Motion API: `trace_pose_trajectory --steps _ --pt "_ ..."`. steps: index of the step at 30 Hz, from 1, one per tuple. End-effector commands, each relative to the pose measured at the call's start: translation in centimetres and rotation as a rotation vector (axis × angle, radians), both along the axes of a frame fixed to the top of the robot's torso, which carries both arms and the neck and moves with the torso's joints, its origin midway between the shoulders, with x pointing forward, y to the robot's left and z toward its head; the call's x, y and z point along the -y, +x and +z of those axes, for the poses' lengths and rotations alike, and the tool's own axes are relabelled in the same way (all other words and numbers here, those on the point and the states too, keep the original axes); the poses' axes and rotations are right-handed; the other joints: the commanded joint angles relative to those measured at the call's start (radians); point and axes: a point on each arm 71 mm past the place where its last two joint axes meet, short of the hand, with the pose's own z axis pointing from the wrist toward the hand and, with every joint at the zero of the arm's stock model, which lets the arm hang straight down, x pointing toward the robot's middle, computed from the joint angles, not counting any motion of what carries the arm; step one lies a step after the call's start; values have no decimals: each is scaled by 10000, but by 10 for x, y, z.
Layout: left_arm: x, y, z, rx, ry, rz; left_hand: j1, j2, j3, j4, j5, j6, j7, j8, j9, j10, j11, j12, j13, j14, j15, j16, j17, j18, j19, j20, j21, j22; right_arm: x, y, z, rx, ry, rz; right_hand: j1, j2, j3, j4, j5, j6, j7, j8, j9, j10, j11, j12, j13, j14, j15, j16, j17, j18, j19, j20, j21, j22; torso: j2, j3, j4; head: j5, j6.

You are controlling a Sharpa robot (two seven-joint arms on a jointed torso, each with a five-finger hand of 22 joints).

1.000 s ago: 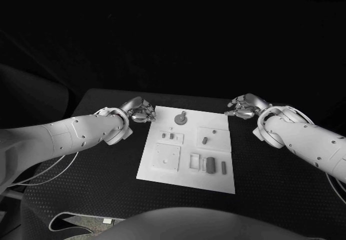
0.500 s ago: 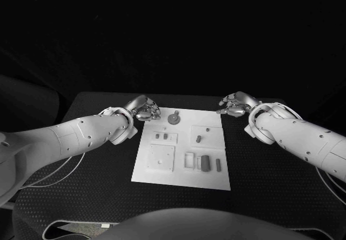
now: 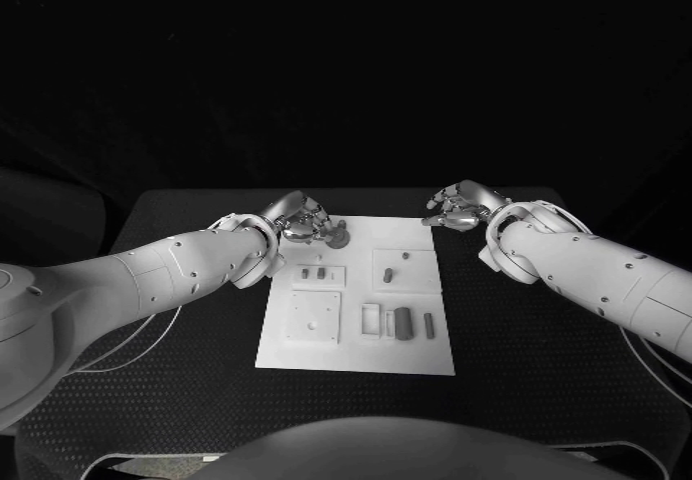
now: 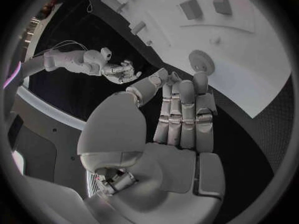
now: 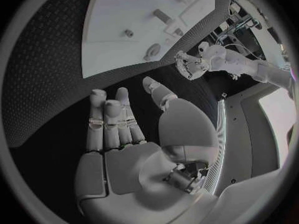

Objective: Assemble the parts on the task board

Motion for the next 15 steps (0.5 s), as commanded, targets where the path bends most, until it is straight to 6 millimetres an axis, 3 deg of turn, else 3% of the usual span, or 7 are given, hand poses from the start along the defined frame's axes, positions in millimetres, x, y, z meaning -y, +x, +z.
trace_pose_trajectory --steps 1,2,3,5,10,14,15 --pt "11 0 -2 -346 134 -516 416 556 -94 0 31 -64 20 -79 8 84 -17 -92 67 -210 -7 254 230 276 -90 -24 390 309 -4 0 1 -27 -24 195 -64 46 -45 36 -8 -24 114 45 -11 -79 9 65 -16 -70 8 -55 -17 153 1 -89 -46 125 45 78 -72 -46 14" --pt "14 0 -2 -368 156 -575 422 556 -117 1 40 -58 21 -100 10 105 0 -138 71 -321 -23 413 359 298 -187 -16 656 301 -4 0 1 -22 -21 202 -64 46 -45 36 -8 -23 114 45 -11 -79 9 65 -16 -70 8 -55 -17 153 1 -89 -46 125 52 100 -90 -54 19" --pt "16 0 -2 -364 202 -635 412 547 -133 9 33 -54 22 -108 11 115 -17 -157 74 -366 -1 484 412 308 -223 -19 780 309 -5 0 2 -15 -17 208 -64 46 -45 36 -8 -24 114 45 -11 -79 9 66 -16 -70 8 -55 -17 153 1 -89 -46 126 47 93 -84 -94 12" --pt "23 2 -2 -353 391 -850 404 562 -137 16 32 -39 24 -140 19 150 -2 -227 86 -556 -1 707 560 349 -443 -5 1269 304 -6 0 3 9 -7 225 -64 46 -45 36 -8 -23 114 45 -11 -80 9 66 -16 -70 8 -55 -17 153 1 -89 -47 126 71 147 -128 -142 35" --pt "31 5 1 -261 674 -1063 367 569 -134 15 33 -23 22 -164 35 175 11 -274 97 -793 22 859 639 355 -776 22 1676 299 -8 1 6 57 14 272 -65 46 -45 37 -8 -23 114 46 -12 -80 9 66 -17 -70 9 -55 -17 153 1 -89 -47 126 124 235 -208 -241 68" --pt "37 6 1 -48 915 -1186 328 564 -128 17 26 -28 30 -200 43 160 48 -304 93 -1250 81 919 642 350 -1170 79 2028 292 -10 2 9 99 28 304 -66 47 -45 37 -8 -23 114 46 -12 -80 9 67 -17 -70 8 -55 -17 153 1 -89 -47 126 181 344 -281 -312 91" --pt "38 6 1 3 979 -1224 322 563 -129 17 26 -23 29 -203 45 160 54 -304 91 -1338 92 931 634 351 -1233 89 2089 292 -10 2 10 110 32 311 -66 47 -44 37 -8 -23 114 46 -12 -80 9 67 -17 -70 9 -55 -17 153 1 -89 -47 126 189 354 -289 -322 97"
